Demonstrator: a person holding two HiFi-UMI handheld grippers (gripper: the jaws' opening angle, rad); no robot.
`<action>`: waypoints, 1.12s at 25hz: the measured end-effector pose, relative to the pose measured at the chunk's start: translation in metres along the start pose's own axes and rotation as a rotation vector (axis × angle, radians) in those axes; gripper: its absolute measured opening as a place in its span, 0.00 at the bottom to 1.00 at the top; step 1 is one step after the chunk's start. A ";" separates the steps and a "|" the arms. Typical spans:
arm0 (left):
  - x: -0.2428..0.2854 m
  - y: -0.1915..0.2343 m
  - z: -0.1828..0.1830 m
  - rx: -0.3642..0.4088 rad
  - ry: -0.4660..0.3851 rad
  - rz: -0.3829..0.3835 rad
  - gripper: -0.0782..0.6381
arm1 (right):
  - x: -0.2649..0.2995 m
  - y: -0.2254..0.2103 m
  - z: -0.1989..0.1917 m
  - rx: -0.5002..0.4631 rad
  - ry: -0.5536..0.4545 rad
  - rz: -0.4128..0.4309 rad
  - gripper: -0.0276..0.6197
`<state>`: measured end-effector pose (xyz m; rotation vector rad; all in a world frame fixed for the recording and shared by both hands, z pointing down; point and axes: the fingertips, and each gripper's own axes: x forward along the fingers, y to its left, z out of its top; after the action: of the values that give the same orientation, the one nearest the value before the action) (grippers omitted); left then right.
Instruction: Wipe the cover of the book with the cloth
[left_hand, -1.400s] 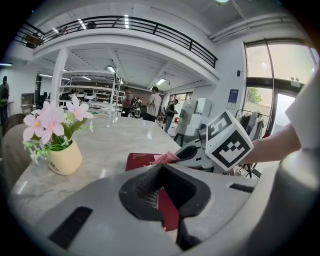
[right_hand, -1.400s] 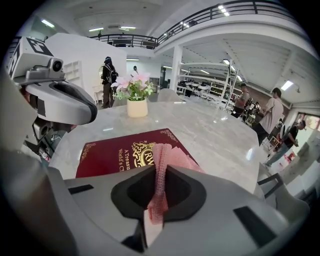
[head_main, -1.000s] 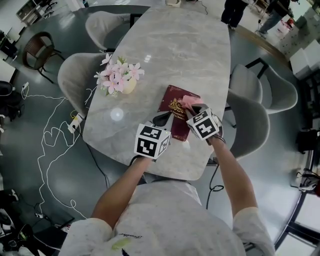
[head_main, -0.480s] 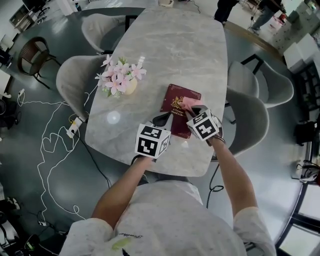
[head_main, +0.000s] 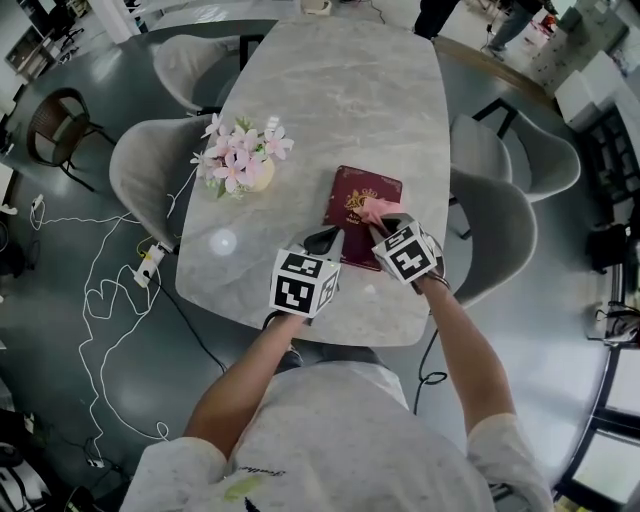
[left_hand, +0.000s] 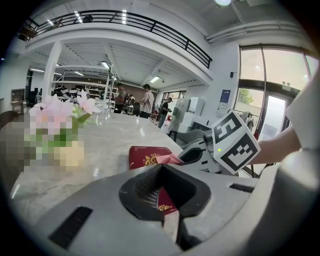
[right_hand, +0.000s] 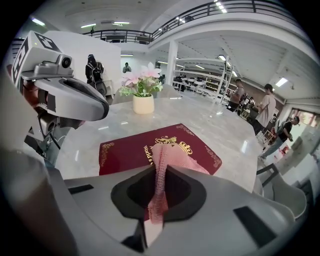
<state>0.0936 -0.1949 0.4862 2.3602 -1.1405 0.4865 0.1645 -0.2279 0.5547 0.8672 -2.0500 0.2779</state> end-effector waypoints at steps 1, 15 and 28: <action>-0.001 0.000 -0.001 0.002 0.002 -0.003 0.12 | 0.000 0.002 0.000 0.004 0.001 -0.001 0.07; -0.011 -0.006 -0.007 0.038 0.017 -0.067 0.12 | -0.010 0.026 -0.009 0.055 0.010 -0.029 0.07; -0.024 -0.006 -0.016 0.063 0.024 -0.126 0.12 | -0.018 0.049 -0.014 0.096 0.018 -0.064 0.07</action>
<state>0.0824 -0.1677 0.4857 2.4548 -0.9713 0.5120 0.1473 -0.1762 0.5548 0.9834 -2.0013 0.3509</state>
